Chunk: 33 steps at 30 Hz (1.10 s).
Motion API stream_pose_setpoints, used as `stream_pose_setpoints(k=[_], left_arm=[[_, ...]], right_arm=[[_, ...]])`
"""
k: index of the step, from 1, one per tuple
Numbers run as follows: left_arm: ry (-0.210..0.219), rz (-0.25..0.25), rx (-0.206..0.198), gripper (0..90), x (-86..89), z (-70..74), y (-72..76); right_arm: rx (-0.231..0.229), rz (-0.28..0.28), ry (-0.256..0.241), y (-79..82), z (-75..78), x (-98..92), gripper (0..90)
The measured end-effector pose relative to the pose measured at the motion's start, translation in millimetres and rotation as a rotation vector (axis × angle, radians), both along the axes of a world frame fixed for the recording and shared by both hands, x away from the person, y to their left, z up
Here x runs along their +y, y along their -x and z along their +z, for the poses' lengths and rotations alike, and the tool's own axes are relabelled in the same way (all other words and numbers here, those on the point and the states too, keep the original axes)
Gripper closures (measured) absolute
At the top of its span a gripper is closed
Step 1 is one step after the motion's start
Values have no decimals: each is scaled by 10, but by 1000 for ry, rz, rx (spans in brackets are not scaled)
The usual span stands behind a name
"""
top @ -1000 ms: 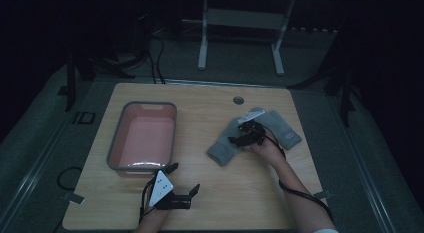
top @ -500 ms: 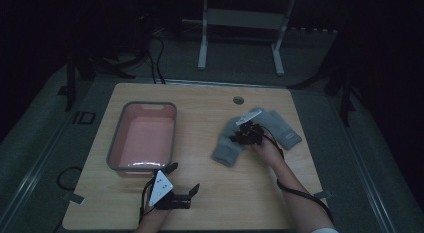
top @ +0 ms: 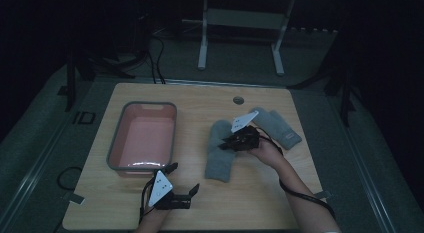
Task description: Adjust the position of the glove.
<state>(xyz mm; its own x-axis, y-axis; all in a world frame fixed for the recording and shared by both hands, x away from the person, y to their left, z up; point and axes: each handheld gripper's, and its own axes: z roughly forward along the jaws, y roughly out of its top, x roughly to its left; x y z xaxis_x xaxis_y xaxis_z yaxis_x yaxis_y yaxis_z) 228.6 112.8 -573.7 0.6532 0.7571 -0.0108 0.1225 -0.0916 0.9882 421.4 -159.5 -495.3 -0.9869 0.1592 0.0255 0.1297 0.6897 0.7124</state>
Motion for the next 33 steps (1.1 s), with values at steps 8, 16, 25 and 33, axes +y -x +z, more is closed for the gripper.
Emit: stream_pose_setpoints(k=[8,16,25,33], left_arm=[[-5,-7,-3,18,-4,0,2],[-6,-14,-5,18,-5,0,1],[-9,-16,0,18,-10,2,-1],[-8,-18,1,18,-10,2,-2]], right_arm=[[32,110,59,-49,-293,194,781],[36,66,75,-113,-423,135,489],[-25,-19,31,-52,-114,-119,397],[-64,-239,22,-156,77,-597,294]])
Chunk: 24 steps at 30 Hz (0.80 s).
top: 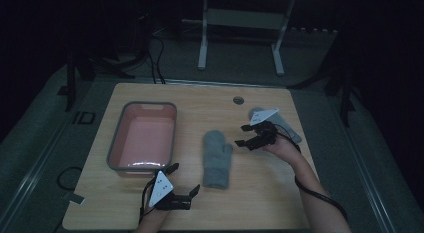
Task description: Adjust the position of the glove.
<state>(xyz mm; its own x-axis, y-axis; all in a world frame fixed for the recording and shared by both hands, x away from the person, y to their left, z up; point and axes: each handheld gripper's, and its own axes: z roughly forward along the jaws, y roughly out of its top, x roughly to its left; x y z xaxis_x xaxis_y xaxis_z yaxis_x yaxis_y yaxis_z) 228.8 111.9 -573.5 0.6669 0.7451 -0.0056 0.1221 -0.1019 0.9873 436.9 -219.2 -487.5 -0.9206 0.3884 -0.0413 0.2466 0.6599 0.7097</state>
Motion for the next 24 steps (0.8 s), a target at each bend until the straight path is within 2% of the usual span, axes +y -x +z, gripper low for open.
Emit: stream_pose_setpoints(k=[2,3,4,5,6,7,8,9,12,18,21,24], left_arm=[[1,0,0,18,0,0,0],[1,0,0,18,0,0,0],[-1,0,-1,18,0,0,1],[-1,0,-1,18,0,0,1],[1,0,0,18,0,0,0],[2,1,0,18,1,0,0],[2,1,0,18,1,0,0],[4,0,0,18,1,-1,0],[4,0,1,18,4,-1,-1],[7,1,2,18,5,-1,-3],[8,1,2,18,6,-1,-2],[9,1,4,18,11,-1,-3]], right_arm=[[-3,-70,7,-51,30,-130,296],[-3,-70,7,-51,30,-130,296],[-11,-116,-3,-82,50,-248,322],[-11,-116,-3,-82,50,-248,322],[9,-175,-10,-148,74,-399,348],[-12,-204,-12,-166,83,-469,332],[-12,-204,-12,-166,83,-469,332],[-59,-255,7,-195,96,-597,343],[-107,-306,35,-242,103,-776,417],[-108,-362,99,-377,-41,-1000,488],[-103,-367,104,-405,-75,-1025,501],[-56,-385,136,-513,-245,-1092,479]])
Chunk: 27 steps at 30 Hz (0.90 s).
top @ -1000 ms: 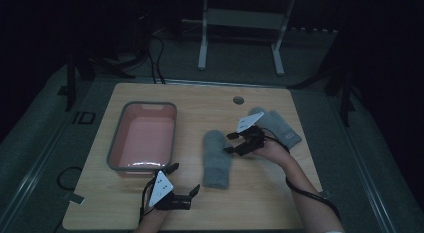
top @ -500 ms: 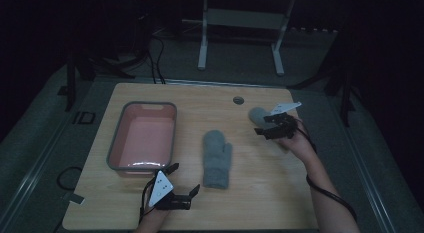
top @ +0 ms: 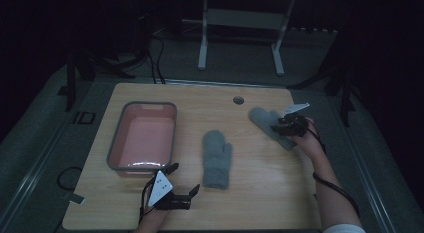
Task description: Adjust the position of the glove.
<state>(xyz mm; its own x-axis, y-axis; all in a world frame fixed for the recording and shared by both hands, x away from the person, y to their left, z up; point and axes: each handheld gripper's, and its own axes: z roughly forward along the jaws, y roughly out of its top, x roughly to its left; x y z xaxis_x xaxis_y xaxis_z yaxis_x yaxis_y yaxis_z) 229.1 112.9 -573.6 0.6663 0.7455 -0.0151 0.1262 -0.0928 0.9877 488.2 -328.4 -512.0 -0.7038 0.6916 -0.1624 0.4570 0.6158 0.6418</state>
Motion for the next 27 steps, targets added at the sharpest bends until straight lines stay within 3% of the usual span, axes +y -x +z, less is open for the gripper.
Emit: stream_pose_setpoints(k=[1,2,4,6,9,12,13,17,27], left_arm=[[0,0,0,18,0,0,0],[1,-1,0,18,0,0,-1],[0,-2,1,18,-1,0,-2],[1,-2,1,18,-2,0,-1],[1,-1,0,18,-2,0,0],[1,0,0,18,-1,0,0],[1,0,0,18,0,0,-1],[0,1,1,18,-1,0,-2],[-3,4,2,18,-8,1,-3]], right_arm=[[0,0,0,0,0,0,479],[25,-13,32,-34,-120,-14,471],[24,-9,75,-32,-244,-8,480],[15,-32,43,-15,-260,-23,584],[42,-81,7,-3,-231,-43,758],[47,-108,-7,17,-182,-35,814],[38,-139,-25,66,-128,-24,836],[32,-172,-71,202,-51,-21,841],[-68,-343,-170,799,195,17,842]])
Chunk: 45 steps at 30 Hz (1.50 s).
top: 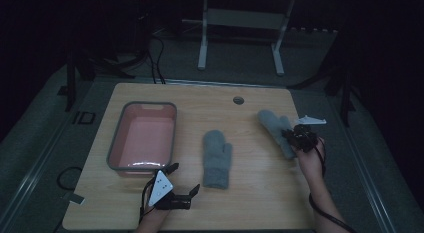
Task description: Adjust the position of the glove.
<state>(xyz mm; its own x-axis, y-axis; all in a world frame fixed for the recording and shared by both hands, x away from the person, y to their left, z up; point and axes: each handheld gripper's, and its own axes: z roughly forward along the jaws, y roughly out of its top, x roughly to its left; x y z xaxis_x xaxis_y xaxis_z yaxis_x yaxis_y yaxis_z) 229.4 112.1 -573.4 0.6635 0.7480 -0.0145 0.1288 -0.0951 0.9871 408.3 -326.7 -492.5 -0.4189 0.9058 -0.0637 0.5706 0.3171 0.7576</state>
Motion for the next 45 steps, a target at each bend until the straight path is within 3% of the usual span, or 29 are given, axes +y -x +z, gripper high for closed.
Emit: stream_pose_setpoints(k=[2,4,5,10,11,14,17,18,22,23,26,31,32,34,35,38,40,44,45], left_arm=[[0,0,0,18,0,0,0],[-1,0,0,18,-1,0,0],[-2,0,0,18,-2,0,1],[-8,2,-2,18,-3,1,4],[-8,3,-2,18,-4,1,4],[-7,5,0,18,-5,2,2],[-8,4,0,18,-5,2,3],[-10,3,-1,18,-7,2,2],[-11,2,0,18,-8,2,1],[-10,-1,1,18,-7,2,0],[-8,0,3,18,-6,2,-2],[-11,-5,-1,18,-9,2,-1],[-10,-6,-1,18,-11,2,-1],[-11,-7,-2,18,-12,2,0],[-12,-8,-2,18,-12,2,-1],[-10,-8,-1,18,-11,2,-1],[-11,-7,-1,18,-11,2,-1],[-11,-8,0,18,-12,2,-3],[-11,-9,0,18,-12,2,-3]], right_arm=[[-21,-54,8,134,37,17,841],[-26,-71,10,201,46,25,841],[-36,-119,-18,363,55,20,841],[-42,-174,-13,568,40,26,841],[-42,-202,-8,701,3,49,840],[-39,-227,-8,827,-78,71,839],[-33,-229,-7,852,-115,78,838],[-11,-241,1,884,-223,86,835],[21,-236,2,872,-340,79,829],[53,-229,-13,842,-442,62,814],[58,-212,-24,833,-464,65,744],[67,-92,-33,791,-341,7,497],[61,-46,-42,778,-316,-26,501],[45,-25,-34,773,-290,-53,505],[24,63,-28,739,-229,-128,506],[-9,168,20,687,-169,-205,474],[12,247,40,625,-157,-264,453],[59,310,102,548,-209,-347,453],[76,326,80,527,-236,-378,453]])
